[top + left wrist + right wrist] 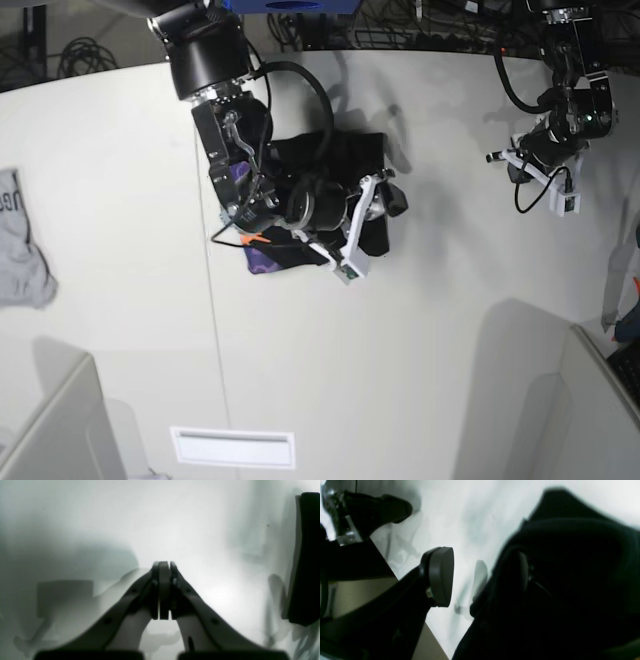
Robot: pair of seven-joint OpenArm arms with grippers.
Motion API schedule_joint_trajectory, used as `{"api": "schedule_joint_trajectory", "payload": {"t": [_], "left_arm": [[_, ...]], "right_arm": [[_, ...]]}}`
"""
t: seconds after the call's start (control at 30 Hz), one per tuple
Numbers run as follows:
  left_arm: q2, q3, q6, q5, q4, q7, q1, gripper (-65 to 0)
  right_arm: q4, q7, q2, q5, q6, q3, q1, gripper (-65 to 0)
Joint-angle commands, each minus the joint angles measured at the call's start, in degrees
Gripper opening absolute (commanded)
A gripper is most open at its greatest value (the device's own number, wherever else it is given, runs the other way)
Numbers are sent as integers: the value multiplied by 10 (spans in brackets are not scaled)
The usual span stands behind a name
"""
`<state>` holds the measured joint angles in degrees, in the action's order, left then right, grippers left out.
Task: Fold the T-shirt properly
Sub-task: 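Flatten the folded bundle with both grippers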
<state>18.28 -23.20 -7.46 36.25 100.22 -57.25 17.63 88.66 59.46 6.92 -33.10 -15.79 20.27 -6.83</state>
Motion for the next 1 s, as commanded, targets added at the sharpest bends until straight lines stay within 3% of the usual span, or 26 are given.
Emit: {"api": "schedule_joint_trajectory", "payload": {"t": [0.0,0.2,0.27,0.4,0.47,0.6,0.67,0.8,0.83,0.9,0.97], "left_arm": [[8,-5,-1,4,8,7,-2,-650],[8,-5,-1,4,8,7,-6,-650],[8,-5,-1,4,8,7,-6,-650],[8,-5,-1,4,9,7,-2,-650],[7,-5,-6,4,12,7,-2,-650],[-5,-1,-88,5,30,7,-2,-650],[-36,1,-113,5,60,5,-4,-650],[-99,2,-121,8,129,5,-2,-650],[-109,1,-121,19,131,5,-2,-596],[-119,1,-121,70,123,5,-2,-413],[-121,1,-121,136,103,5,-6,-316]], "right_arm": [[12,-8,8,-13,-1,17,-15,-317],[107,23,-9,-8,-1,95,-31,-317],[156,26,-31,-8,-1,88,-31,-317],[186,26,-74,-11,-1,-23,-6,-332],[181,23,-75,-9,-2,-87,12,-398],[149,11,-83,-11,-2,-144,34,-650],[147,10,-87,-11,-2,-150,51,-650],[179,-39,-115,-9,-2,-151,100,-650],[187,-54,-124,-11,-2,-151,111,-650],[199,-75,-142,-11,-2,-151,130,-650],[200,-77,-154,-11,-2,-151,139,-650]]}}
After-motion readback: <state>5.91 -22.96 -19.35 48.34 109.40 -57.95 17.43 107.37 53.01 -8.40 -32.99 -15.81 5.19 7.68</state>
